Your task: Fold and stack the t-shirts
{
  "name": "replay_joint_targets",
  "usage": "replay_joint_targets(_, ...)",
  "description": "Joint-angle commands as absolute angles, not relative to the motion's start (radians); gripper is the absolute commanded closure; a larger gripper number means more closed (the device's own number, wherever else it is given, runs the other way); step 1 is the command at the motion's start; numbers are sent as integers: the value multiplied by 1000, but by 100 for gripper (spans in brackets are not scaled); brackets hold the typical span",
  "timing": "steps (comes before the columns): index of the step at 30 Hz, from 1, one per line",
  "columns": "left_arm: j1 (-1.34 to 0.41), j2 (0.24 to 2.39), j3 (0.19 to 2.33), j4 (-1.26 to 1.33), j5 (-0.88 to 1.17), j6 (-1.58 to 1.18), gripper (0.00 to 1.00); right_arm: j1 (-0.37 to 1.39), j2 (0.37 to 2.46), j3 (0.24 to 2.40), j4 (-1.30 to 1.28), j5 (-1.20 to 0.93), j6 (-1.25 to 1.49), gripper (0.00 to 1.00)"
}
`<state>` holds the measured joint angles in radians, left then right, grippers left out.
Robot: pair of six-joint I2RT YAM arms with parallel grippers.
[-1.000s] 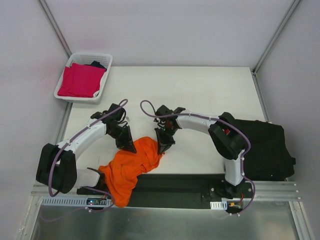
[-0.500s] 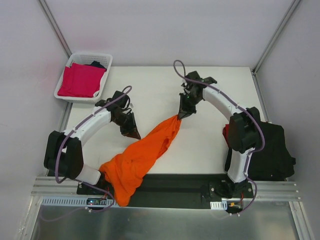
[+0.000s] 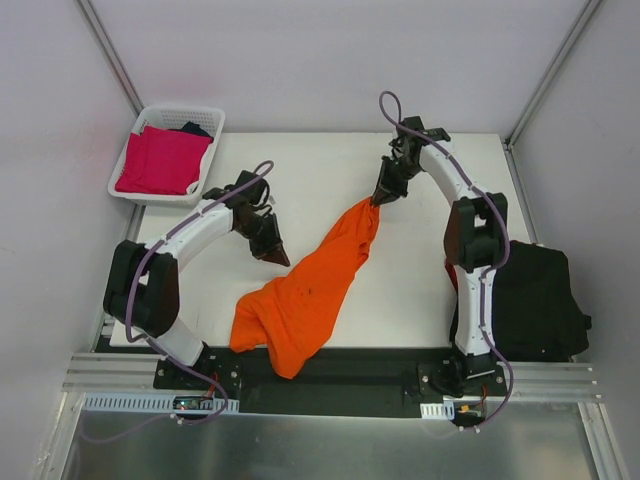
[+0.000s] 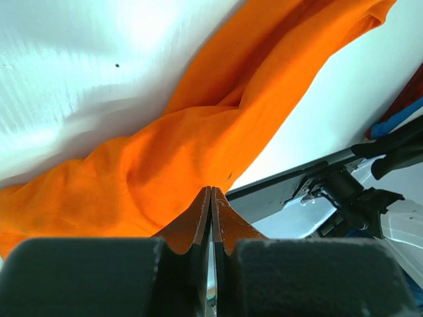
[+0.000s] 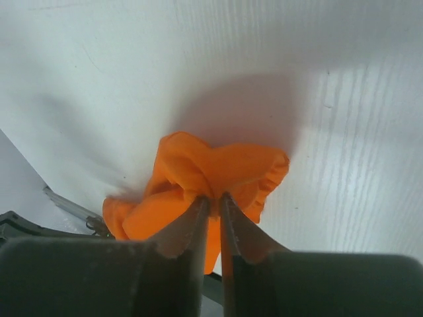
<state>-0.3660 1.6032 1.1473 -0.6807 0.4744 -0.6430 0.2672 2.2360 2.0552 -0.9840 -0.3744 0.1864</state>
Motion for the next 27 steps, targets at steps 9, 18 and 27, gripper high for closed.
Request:
replay_joint_targets(9,-494,1537,1037,-683,531,-650,92,278,1961,1552,-867,-546,141,63)
replay_joint_targets(18,-655,1418,930,-778,365,-601,87,428,1807,1332,-842,-554,137,63)
replay_joint_targets(27,-883,1273,738,-853,241,-693,84,479,1871,1350,-831,-551,150,63)
